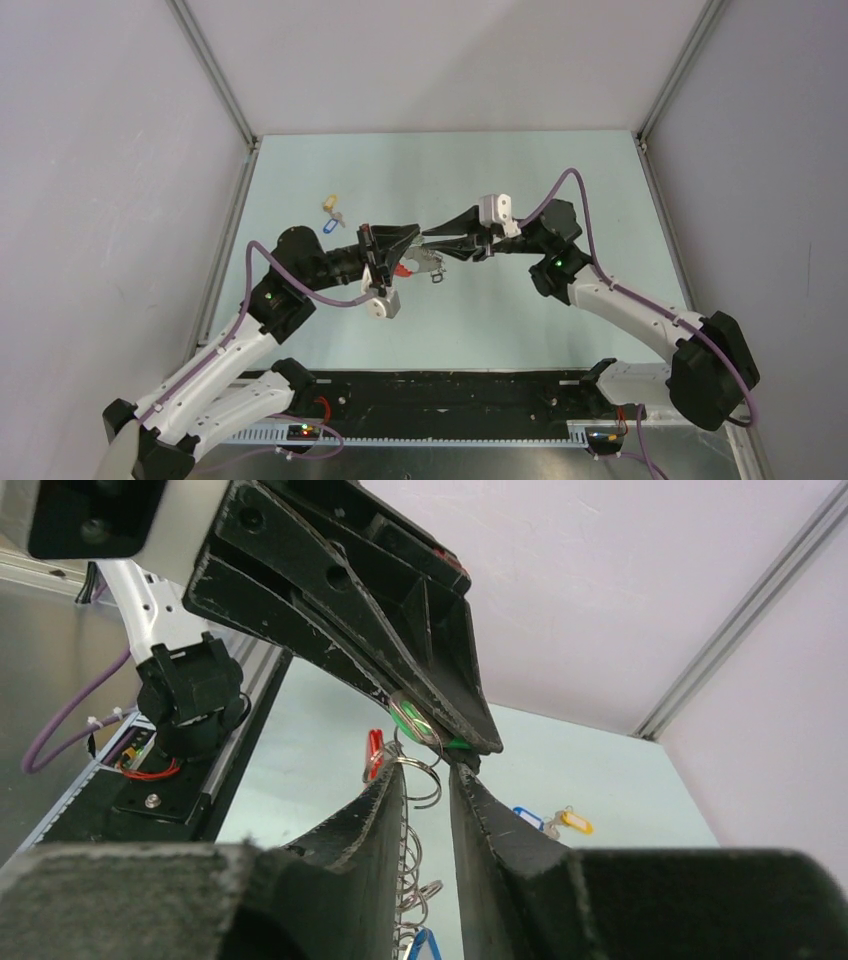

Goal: Remove the keys from the keyring

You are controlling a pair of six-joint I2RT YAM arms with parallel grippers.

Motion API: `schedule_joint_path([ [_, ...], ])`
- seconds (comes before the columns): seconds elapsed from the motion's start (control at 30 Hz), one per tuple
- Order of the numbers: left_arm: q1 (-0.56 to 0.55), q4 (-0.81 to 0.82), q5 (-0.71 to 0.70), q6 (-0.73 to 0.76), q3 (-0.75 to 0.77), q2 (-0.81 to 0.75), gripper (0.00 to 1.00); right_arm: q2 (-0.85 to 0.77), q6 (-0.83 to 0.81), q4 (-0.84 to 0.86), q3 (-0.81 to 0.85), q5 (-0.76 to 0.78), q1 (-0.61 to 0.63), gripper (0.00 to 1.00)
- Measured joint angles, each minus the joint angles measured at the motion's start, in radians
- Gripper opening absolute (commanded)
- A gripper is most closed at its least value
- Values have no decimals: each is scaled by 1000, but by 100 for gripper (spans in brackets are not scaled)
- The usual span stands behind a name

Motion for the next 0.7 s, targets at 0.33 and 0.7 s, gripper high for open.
schedule_joint_path([
  [0.33, 0, -11, 18, 0, 0, 0, 0, -24, 55, 70, -14, -33, -19, 23],
  [0.7, 0, -12, 27, -2, 0, -14, 0, -10, 71, 91, -14, -38, -21, 36],
])
